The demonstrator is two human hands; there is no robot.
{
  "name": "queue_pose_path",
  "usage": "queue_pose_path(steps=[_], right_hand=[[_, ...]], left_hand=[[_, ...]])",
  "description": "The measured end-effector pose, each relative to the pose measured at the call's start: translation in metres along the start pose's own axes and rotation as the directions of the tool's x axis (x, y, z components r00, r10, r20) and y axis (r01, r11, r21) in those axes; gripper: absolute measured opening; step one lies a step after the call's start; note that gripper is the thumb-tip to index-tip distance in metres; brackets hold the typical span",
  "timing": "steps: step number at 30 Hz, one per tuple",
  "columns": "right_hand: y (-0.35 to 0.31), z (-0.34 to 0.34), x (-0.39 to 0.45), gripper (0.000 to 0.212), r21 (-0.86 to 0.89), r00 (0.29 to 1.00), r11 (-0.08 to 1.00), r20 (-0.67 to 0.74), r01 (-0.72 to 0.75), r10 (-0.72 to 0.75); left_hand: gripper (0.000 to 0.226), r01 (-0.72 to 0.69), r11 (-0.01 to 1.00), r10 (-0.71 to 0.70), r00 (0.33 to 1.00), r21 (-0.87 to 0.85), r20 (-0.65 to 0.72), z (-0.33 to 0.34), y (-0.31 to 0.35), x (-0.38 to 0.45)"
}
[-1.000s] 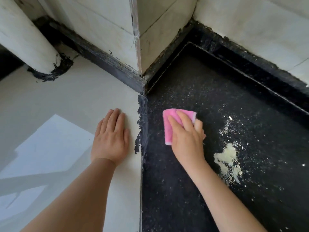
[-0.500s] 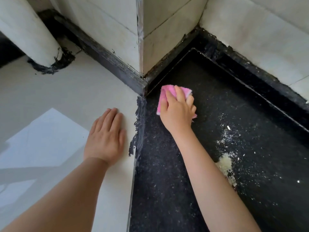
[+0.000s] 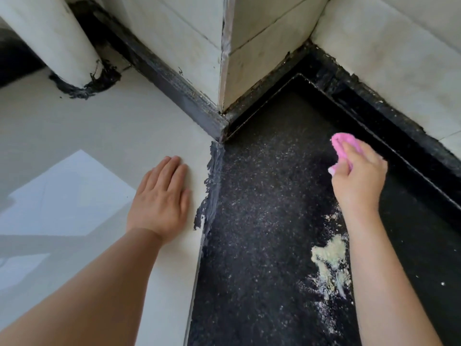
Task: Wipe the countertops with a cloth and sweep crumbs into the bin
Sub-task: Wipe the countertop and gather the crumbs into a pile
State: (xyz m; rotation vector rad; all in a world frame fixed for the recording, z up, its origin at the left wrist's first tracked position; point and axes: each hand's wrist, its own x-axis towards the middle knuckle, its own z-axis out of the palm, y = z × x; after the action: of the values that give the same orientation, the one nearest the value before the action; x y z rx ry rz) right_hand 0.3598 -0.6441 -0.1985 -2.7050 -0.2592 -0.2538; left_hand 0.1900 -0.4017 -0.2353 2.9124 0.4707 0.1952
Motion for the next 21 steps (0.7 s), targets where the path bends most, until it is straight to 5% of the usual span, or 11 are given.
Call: queue_pose_path(steps=[5, 8, 10, 15, 21], right_hand=[[0.004, 0.025, 0.026, 0.05, -0.057, 0.951, 0.987, 0.281, 0.149, -0.128], [0.013, 0.005, 0.008, 0.05, 0.123, 0.885, 0.969, 0.396, 0.215, -0.246], [0.016, -0.018, -0.006, 0.049, 0.299, 0.831, 0.946, 0.488, 0.127, -0.266], [0.039, -0.033, 0.03, 0.048, 0.192, 0.965, 0.965, 0.159, 0.177, -0.208], [0.058, -0.005, 0.024, 0.05, 0.076, 0.956, 0.969, 0.162, 0.234, -0.244]], left_hand=[[0.052, 0.001, 1.0, -0.001, 1.0, 0.012, 0.012, 0.0, 0.0, 0.001], [0.052, 0.0, 1.0, 0.0, 1.0, 0.022, 0.018, -0.001, 0.001, 0.001], [0.051, 0.001, 1.0, -0.002, 0.999, 0.02, 0.039, -0.002, 0.002, 0.0], [0.055, 0.036, 0.999, -0.036, 0.997, -0.009, 0.071, -0.005, 0.004, 0.0], [0.057, 0.089, 0.996, -0.087, 0.99, -0.021, 0.113, -0.013, 0.015, 0.0]])
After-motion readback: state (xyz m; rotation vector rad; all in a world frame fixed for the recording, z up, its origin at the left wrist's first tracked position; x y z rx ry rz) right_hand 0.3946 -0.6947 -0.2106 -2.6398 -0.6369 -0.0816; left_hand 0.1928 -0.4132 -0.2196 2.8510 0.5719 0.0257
